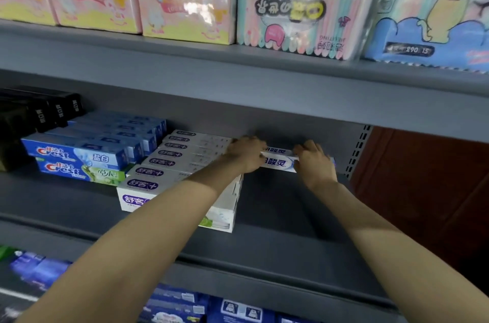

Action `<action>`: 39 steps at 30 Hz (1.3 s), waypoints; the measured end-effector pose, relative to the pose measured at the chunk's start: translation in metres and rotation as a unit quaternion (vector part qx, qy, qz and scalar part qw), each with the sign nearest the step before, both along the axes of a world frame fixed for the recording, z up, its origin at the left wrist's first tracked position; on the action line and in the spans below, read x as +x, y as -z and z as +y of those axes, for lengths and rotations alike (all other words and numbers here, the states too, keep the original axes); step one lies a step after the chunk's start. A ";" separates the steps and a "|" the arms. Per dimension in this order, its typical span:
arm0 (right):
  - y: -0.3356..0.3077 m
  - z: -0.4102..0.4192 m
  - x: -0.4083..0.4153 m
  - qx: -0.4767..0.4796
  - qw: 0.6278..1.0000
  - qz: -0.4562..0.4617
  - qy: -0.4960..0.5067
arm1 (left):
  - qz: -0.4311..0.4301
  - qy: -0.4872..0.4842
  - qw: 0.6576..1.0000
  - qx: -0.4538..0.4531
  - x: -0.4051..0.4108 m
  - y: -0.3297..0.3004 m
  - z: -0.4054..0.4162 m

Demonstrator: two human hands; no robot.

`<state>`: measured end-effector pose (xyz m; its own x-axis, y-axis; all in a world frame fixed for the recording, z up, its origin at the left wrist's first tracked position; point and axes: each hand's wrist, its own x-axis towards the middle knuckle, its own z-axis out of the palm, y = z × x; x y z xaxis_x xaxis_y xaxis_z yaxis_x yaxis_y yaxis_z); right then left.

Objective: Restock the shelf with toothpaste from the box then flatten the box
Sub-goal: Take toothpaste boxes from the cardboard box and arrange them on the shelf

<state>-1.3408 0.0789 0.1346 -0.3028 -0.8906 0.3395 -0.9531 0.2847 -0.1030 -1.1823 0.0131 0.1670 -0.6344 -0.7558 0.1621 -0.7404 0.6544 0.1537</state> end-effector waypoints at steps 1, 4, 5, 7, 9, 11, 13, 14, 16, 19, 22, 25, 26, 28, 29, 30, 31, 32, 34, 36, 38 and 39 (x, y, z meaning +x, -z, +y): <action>-0.003 0.000 0.008 -0.022 0.999 -0.027 -0.011 | 0.024 -0.002 1.000 -0.015 0.007 -0.004 0.003; -0.017 0.006 0.045 -0.061 0.994 -0.084 -0.046 | 0.090 -0.023 0.993 -0.069 0.036 -0.011 0.016; -0.020 0.007 0.061 -0.067 0.990 -0.101 -0.066 | 0.103 -0.029 0.991 -0.080 0.048 -0.012 0.021; -0.026 0.010 0.094 -0.077 0.982 -0.134 -0.108 | 0.116 -0.040 0.988 -0.097 0.075 -0.012 0.031; -0.031 0.015 0.131 -0.077 0.977 -0.148 -0.134 | 0.112 -0.064 0.985 -0.113 0.107 -0.012 0.039; -0.035 0.018 0.172 -0.066 0.975 -0.148 -0.150 | 0.115 -0.098 0.982 -0.111 0.150 -0.012 0.047; -0.037 0.021 0.221 -0.050 0.973 -0.156 -0.161 | 0.134 -0.127 0.977 -0.109 0.202 -0.011 0.054; -0.036 0.022 0.248 -0.048 0.971 -0.160 -0.171 | 0.145 -0.141 0.974 -0.106 0.231 -0.010 0.057; -0.031 0.026 0.307 -0.060 0.964 -0.158 -0.204 | 0.168 -0.173 0.966 -0.094 0.294 -0.005 0.063; -0.019 0.029 0.407 -0.072 0.955 -0.153 -0.241 | 0.178 -0.214 0.957 -0.081 0.399 0.010 0.073; -0.003 0.031 0.517 -0.045 0.946 -0.175 -0.270 | 0.174 -0.253 0.950 -0.053 0.510 0.028 0.088; 0.015 0.033 0.628 0.002 0.939 -0.173 -0.296 | 0.149 -0.296 0.943 -0.021 0.609 0.046 0.103; 0.021 0.033 0.665 0.021 0.934 -0.173 -0.311 | 0.140 -0.314 0.939 -0.015 0.641 0.052 0.107; 0.033 0.034 0.733 0.064 0.920 -0.174 -0.344 | 0.125 -0.346 0.930 -0.002 0.703 0.065 0.113; 0.039 0.033 0.765 0.088 0.913 -0.171 -0.359 | 0.117 -0.360 0.925 0.008 0.734 0.071 0.115; 0.045 0.032 0.797 0.112 0.905 -0.167 -0.374 | 0.110 -0.378 0.919 0.018 0.765 0.079 0.115; 0.051 0.029 0.827 0.135 0.897 -0.160 -0.390 | 0.108 -0.396 0.912 0.029 0.795 0.086 0.114; 0.057 0.026 0.857 0.156 0.889 -0.152 -0.404 | 0.108 -0.413 0.904 0.041 0.825 0.094 0.112; 0.068 0.017 0.912 0.184 0.872 -0.139 -0.431 | 0.107 -0.444 0.888 0.057 0.879 0.108 0.107; 0.081 0.004 0.964 0.202 0.858 -0.142 -0.452 | 0.095 -0.474 0.873 0.071 0.928 0.121 0.099; 0.095 -0.012 1.012 0.221 0.843 -0.163 -0.462 | 0.084 -0.497 0.859 0.085 0.972 0.134 0.087; 0.103 -0.022 1.035 0.231 0.835 -0.172 -0.469 | 0.079 -0.510 0.851 0.094 0.994 0.141 0.079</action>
<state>-0.3056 0.0571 0.0314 0.5917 -0.8032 -0.0689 -0.7162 -0.4846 -0.5021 -0.1881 0.0923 0.0265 0.3857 -0.9226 -0.0010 -0.8693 -0.3638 0.3347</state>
